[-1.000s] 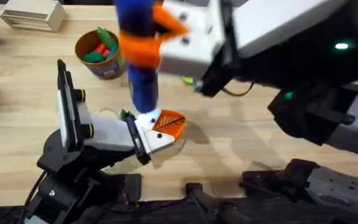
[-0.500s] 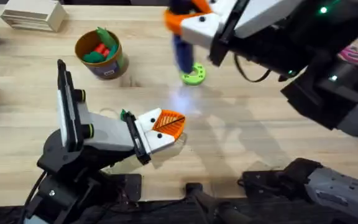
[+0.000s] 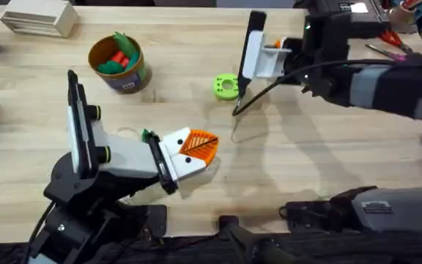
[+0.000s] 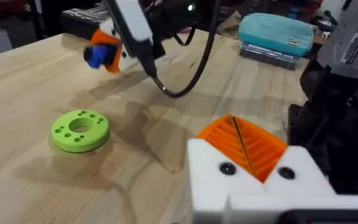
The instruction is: Pick up the gripper from the table and insert it into the empty holder that is missing its gripper. Then pick up a screw, insert it into the mounting hole, and use the screwdriver to tighten it. Finally, clean up the table by picking up the vegetable and placing it into the bucket.
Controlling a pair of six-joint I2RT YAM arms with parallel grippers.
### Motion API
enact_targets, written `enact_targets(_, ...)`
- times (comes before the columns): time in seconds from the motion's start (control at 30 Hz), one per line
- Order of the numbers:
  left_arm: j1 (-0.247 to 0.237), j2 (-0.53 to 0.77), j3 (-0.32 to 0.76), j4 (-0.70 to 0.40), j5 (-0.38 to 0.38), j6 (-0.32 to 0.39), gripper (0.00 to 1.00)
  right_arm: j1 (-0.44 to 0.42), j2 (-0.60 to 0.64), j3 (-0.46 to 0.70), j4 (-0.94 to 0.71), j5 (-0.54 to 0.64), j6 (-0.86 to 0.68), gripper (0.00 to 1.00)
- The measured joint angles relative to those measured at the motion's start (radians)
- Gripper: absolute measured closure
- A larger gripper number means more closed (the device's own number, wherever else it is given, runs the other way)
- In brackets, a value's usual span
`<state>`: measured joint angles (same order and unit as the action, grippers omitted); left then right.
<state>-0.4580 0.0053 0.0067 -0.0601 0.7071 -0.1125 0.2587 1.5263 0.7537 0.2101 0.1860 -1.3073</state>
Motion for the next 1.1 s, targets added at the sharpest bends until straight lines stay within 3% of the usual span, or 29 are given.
enact_targets(0.1, 0.000, 0.000, 0.000, 0.000, 0.000, 0.000, 0.990, -0.009, 0.099, 0.001, -0.114, -0.012, -0.029, 0.973)
enact_targets(0.17, 0.000, 0.000, 0.000, 0.000, 0.000, 0.000, 0.991, -0.007, 0.102, 0.012, -0.131, -0.015, -0.036, 0.968)
enact_targets(0.2, 0.000, 0.000, 0.000, 0.000, 0.000, 0.000, 0.991, -0.008, 0.099, 0.020, -0.137, -0.016, -0.032, 0.639)
enact_targets(0.27, 0.000, 0.000, 0.000, 0.000, 0.000, 0.000, 0.991, -0.008, 0.096, 0.032, -0.132, -0.014, -0.024, 0.335)
enact_targets(0.3, 0.000, 0.000, 0.000, 0.000, 0.000, 0.000, 0.991, -0.007, 0.092, 0.047, -0.122, 0.001, 0.028, 0.029)
enact_targets(0.4, 0.000, 0.000, 0.000, 0.000, 0.000, 0.000, 0.991, 0.057, 0.061, 0.047, -0.162, 0.020, 0.325, 0.015)
enact_targets(0.63, 0.000, 0.000, 0.000, 0.000, 0.000, 0.000, 0.972, 0.111, -0.090, 0.046, -0.165, 0.024, 0.620, 0.015)
enact_targets(0.67, 0.000, 0.000, 0.000, 0.000, 0.000, 0.004, 0.880, 0.116, -0.111, 0.046, -0.165, 0.024, 0.652, 0.016)
enact_targets(0.83, 0.000, 0.000, 0.000, 0.000, 0.000, 0.003, 0.097, 0.142, -0.207, 0.046, -0.165, 0.023, 0.839, 0.014)
enact_targets(0.9, 0.000, 0.000, 0.000, 0.000, 0.000, 0.000, 0.020, 0.153, -0.241, 0.046, -0.166, 0.023, 0.927, 0.015)
enact_targets(1.0, 0.000, 0.000, 0.000, 0.003, -0.013, 0.004, 0.015, 0.183, -0.296, 0.046, -0.172, 0.023, 1.145, 0.012)
enact_targets(1.1, 0.000, 0.000, 0.000, 0.035, -0.043, 0.003, 0.015, 0.199, -0.299, 0.046, -0.189, 0.023, 1.215, 0.012)
